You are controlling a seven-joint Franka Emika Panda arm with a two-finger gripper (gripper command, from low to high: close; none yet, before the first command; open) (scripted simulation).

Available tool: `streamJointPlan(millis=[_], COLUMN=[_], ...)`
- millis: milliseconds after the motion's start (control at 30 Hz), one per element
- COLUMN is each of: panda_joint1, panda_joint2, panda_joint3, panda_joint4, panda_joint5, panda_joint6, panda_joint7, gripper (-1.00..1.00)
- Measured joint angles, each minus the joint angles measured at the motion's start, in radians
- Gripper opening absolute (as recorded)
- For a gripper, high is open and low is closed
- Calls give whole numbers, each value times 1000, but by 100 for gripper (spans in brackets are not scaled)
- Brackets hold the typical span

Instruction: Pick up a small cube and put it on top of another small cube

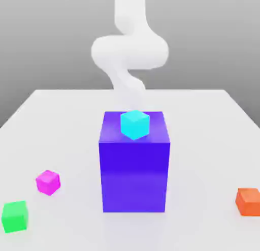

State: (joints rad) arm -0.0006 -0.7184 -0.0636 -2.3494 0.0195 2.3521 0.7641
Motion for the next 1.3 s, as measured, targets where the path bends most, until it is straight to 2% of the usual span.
streamJointPlan(millis=[233, 500, 700, 867, 1133, 1167, 1300], panda_joint1=[-15, -75, -186, -231, -419, -437, -437], panda_joint2=[266, 569, 763, 866, 1026, 1038, 1038], panda_joint3=[-184, -341, -417, -349, -107, -86, -86], panda_joint4=[-151, -322, -440, -429, -389, -387, -387], panda_joint5=[73, 143, 100, 213, 439, 451, 450], panda_joint6=[165, 353, 492, 567, 682, 691, 690], panda_joint7=[-122, -250, -275, -368, -537, -546, -545], gripper=[0, 0, 0, 0, 0, -100, -100])
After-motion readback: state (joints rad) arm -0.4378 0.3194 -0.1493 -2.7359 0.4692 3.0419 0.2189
